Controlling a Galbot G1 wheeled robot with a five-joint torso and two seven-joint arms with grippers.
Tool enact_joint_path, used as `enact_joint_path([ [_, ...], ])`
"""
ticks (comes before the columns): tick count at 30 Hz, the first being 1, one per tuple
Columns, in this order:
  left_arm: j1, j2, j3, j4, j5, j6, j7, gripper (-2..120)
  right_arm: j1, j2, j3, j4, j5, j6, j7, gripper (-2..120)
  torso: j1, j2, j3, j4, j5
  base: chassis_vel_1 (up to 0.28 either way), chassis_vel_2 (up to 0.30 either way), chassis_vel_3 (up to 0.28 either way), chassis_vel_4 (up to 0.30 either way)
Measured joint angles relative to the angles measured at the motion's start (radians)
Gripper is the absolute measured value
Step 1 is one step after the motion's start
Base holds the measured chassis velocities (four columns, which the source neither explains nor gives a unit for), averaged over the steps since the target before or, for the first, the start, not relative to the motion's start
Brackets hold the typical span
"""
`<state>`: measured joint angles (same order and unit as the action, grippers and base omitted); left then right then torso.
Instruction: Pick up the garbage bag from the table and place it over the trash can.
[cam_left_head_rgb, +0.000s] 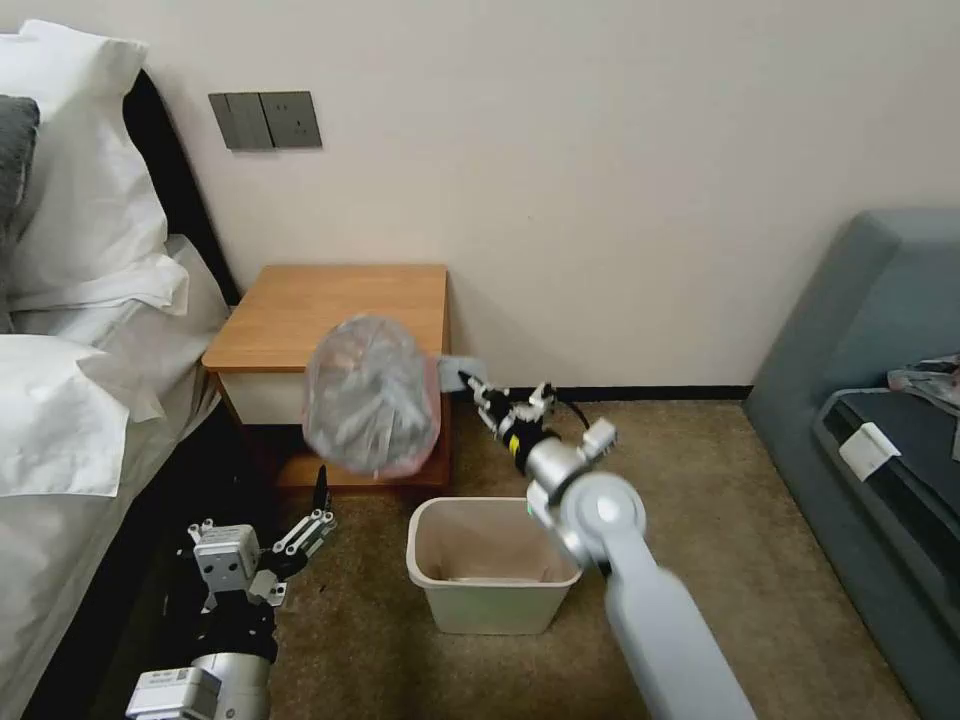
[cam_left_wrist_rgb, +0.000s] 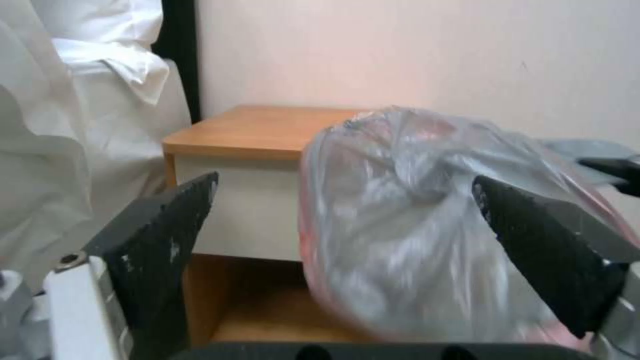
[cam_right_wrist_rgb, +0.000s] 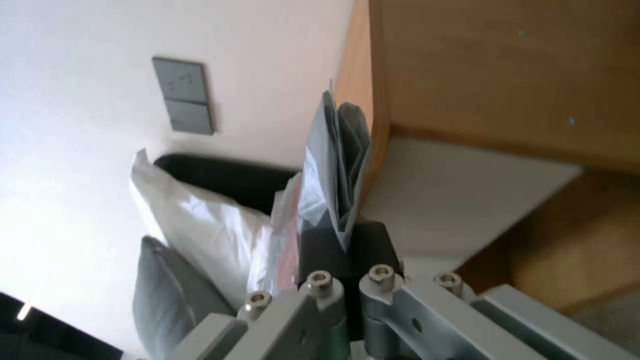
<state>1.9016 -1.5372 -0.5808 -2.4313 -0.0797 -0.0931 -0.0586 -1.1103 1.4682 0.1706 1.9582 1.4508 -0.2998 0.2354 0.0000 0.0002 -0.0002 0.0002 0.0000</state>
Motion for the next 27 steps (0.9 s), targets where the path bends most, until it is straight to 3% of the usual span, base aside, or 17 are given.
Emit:
enact_joint_path([
  [5, 0.000, 0.009, -0.001, -0.003, 0.003, -0.012, -0.001, 100, -0.197, -0.026, -0.023, 0.112, -0.088, 0.002, -0.002, 0, 0.000, 0.000, 0.000, -0.0003, 0.0001, 0.000, 0.000, 0.000, 0.000],
  [9, -0.004, 0.016, -0.002, -0.003, 0.002, -0.024, -0.005, 100, -0.262, -0.041, -0.024, 0.133, -0.146, 0.011, -0.002, 0, 0.000, 0.000, 0.000, -0.0002, 0.0001, 0.000, 0.000, 0.000, 0.000],
  [22, -0.015, 0.037, -0.001, 0.006, -0.012, -0.031, -0.006, 100, -0.347, -0.093, -0.018, 0.168, -0.262, 0.020, 0.010, 0, 0.000, 0.000, 0.000, -0.0002, 0.0001, 0.000, 0.000, 0.000, 0.000],
  [27, -0.018, 0.042, -0.001, 0.016, -0.016, -0.032, -0.006, 100, -0.356, -0.139, 0.000, 0.175, -0.265, -0.017, 0.033, -2, 0.000, 0.000, 0.000, -0.0002, 0.0001, 0.000, 0.000, 0.000, 0.000],
])
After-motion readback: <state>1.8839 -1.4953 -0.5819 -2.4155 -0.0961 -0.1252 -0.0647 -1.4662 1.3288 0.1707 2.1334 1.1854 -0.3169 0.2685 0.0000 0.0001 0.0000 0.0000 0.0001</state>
